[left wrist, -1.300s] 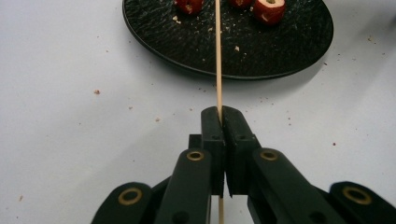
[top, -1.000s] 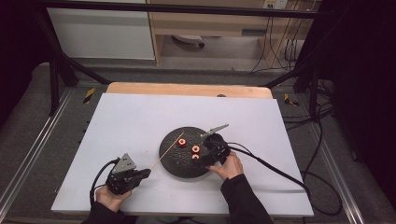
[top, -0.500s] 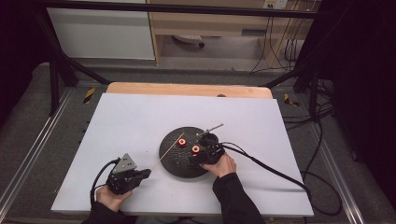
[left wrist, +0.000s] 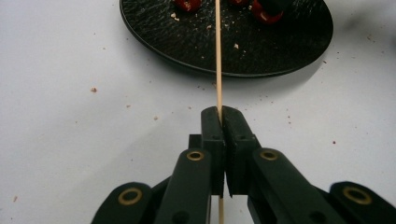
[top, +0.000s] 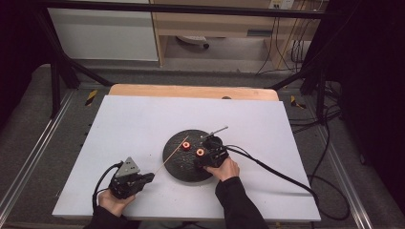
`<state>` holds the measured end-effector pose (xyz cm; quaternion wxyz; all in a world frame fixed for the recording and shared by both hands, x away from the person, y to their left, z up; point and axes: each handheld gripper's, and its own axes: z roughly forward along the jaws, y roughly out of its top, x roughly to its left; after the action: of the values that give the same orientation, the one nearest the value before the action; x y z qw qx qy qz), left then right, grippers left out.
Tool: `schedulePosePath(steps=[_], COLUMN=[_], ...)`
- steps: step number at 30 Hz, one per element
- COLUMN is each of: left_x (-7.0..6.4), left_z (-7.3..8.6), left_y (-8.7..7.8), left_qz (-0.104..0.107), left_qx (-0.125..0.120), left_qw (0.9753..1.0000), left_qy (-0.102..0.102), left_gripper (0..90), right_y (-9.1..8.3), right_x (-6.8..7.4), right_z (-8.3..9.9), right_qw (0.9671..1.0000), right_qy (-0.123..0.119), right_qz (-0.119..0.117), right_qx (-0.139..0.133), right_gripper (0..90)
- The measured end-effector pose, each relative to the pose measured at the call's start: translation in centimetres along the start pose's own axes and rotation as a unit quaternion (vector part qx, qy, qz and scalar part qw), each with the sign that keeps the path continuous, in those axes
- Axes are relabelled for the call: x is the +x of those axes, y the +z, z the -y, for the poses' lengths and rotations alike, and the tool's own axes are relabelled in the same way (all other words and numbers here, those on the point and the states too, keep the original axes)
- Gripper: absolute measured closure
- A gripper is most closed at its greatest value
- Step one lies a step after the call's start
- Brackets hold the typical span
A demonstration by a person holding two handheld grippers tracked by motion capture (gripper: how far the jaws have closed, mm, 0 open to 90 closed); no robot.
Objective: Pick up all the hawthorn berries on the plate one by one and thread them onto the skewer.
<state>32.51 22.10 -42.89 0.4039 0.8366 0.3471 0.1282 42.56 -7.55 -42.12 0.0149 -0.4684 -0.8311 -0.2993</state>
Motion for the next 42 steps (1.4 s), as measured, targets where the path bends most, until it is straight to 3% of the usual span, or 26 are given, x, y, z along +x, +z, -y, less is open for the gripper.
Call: schedulePosePath(steps=[14, 18, 24, 25, 26, 27, 30, 31, 32, 33, 34, 35, 36, 37, 39, 40, 41, 42], left_x=[0.0, 0.0, -0.2, -0.3, -0.3, -0.4, -0.4, -0.4, -0.4, -0.5, -0.5, -0.5, -0.5, -0.5, -0.5, -0.5, -0.6, -0.6], left_z=[0.0, 0.0, 0.0, -0.1, -0.1, -0.1, -0.1, -0.1, -0.1, 0.0, 0.0, 0.0, 0.0, 0.0, 0.0, 0.0, 0.0, 0.0], left_y=[0.0, -0.1, -0.2, -0.2, -0.2, -0.3, -0.3, -0.3, -0.3, -0.4, -0.4, -0.4, -0.4, -0.3, -0.3, -0.3, -0.3, -0.3], left_qz=[0.0, 0.0, -0.001, -0.002, -0.002, -0.003, -0.004, -0.005, -0.005, -0.006, -0.006, -0.006, -0.006, -0.005, -0.006, -0.006, -0.007, -0.007], left_qx=[-0.002, -0.003, -0.007, -0.009, -0.009, -0.012, -0.015, -0.017, -0.017, -0.02, -0.02, -0.022, -0.022, -0.023, -0.024, -0.024, -0.026, -0.026], left_qw=[1.0, 1.0, 1.0, 1.0, 1.0, 0.9999, 0.9999, 0.9998, 0.9998, 0.9998, 0.9998, 0.9997, 0.9997, 0.9997, 0.9997, 0.9997, 0.9996, 0.9996], left_qy=[0.001, 0.0, 0.003, 0.004, 0.004, 0.005, 0.006, 0.006, 0.006, 0.005, 0.005, 0.004, 0.004, 0.002, 0.001, 0.001, 0.001, 0.001], left_gripper=[87.4, 87.4, 87.4, 87.4, 87.4, 87.5, 87.5, 87.5, 87.4, 87.5, 87.5, 87.5, 87.5, 87.4, 87.5, 87.5, 87.4, 87.4], right_y=[0.0, -0.6, -2.2, -2.7, -2.7, -3.1, -3.5, -3.8, -3.8, -4.0, -4.0, -4.2, -4.2, -4.3, -4.3, -4.3, -4.3, -4.3], right_x=[0.0, 0.0, 0.2, 0.4, 0.4, 0.4, 0.4, 0.2, 0.2, -0.1, -0.1, -0.4, -0.4, -0.6, -0.8, -0.8, -0.8, -0.8], right_z=[0.0, -0.1, -0.1, 0.0, 0.0, 0.0, 0.2, 0.3, 0.3, 0.6, 0.6, 0.8, 0.8, 1.1, 1.3, 1.3, 1.5, 1.5], right_qw=[0.9999, 0.9999, 0.9983, 0.9968, 0.9968, 0.9946, 0.9921, 0.9887, 0.9887, 0.9844, 0.9844, 0.9787, 0.9787, 0.9714, 0.9646, 0.9646, 0.9564, 0.9564], right_qy=[0.007, 0.003, -0.008, -0.013, -0.013, -0.016, -0.013, -0.007, -0.007, 0.0, 0.0, 0.005, 0.005, 0.017, 0.024, 0.024, 0.029, 0.029], right_qz=[-0.007, -0.011, -0.013, -0.016, -0.016, -0.02, -0.028, -0.041, -0.041, -0.053, -0.053, -0.065, -0.065, -0.083, -0.094, -0.094, -0.102, -0.102], right_qx=[0.003, -0.01, -0.057, -0.078, -0.078, -0.1, -0.121, -0.144, -0.144, -0.168, -0.168, -0.195, -0.195, -0.222, -0.246, -0.246, -0.272, -0.272], right_gripper=[59.4, 59.6, 59.7, 59.8, 59.8, 59.8, 59.9, 59.9, 59.9, 60.0, 60.0, 60.0, 60.0, 60.0, 60.0, 60.0, 60.0, 60.0])
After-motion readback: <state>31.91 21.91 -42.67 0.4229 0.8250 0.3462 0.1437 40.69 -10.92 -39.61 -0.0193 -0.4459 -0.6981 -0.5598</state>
